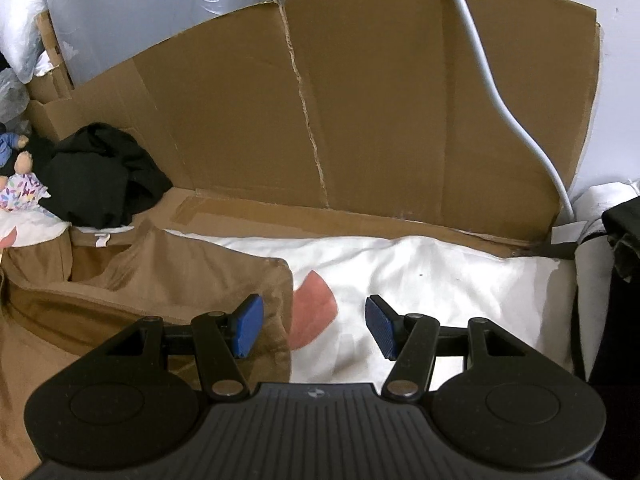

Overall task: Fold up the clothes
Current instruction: 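Pinch the new folded edge of the shirt with both grippers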

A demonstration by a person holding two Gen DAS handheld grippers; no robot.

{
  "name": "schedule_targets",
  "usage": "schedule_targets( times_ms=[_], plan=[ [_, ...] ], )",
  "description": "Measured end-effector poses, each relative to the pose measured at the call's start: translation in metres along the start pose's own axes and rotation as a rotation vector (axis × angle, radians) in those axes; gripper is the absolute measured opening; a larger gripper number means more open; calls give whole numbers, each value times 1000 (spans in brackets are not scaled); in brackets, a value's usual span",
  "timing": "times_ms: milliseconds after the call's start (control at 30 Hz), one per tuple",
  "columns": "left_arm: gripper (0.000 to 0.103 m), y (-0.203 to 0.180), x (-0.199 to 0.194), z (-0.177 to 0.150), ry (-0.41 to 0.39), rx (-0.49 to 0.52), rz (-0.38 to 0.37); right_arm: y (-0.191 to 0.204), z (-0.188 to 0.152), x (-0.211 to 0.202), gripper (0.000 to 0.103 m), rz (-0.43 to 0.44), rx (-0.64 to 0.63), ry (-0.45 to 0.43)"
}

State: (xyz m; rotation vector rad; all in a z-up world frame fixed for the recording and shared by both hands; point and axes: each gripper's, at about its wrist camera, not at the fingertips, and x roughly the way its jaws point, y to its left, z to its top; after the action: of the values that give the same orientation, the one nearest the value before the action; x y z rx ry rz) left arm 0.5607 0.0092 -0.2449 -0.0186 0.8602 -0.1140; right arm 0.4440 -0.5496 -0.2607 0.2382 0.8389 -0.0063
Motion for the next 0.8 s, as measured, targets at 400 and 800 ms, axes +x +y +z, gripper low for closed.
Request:
schedule_targets(
  times_ms=[400,800],
  plan=[
    [54,-6,1,-1,-7,37,-19,19,-16,6,61,49,-155,41],
    [41,-16,10,1,-27,73,-14,50,-16,25,21,42,-227,42]
  ],
)
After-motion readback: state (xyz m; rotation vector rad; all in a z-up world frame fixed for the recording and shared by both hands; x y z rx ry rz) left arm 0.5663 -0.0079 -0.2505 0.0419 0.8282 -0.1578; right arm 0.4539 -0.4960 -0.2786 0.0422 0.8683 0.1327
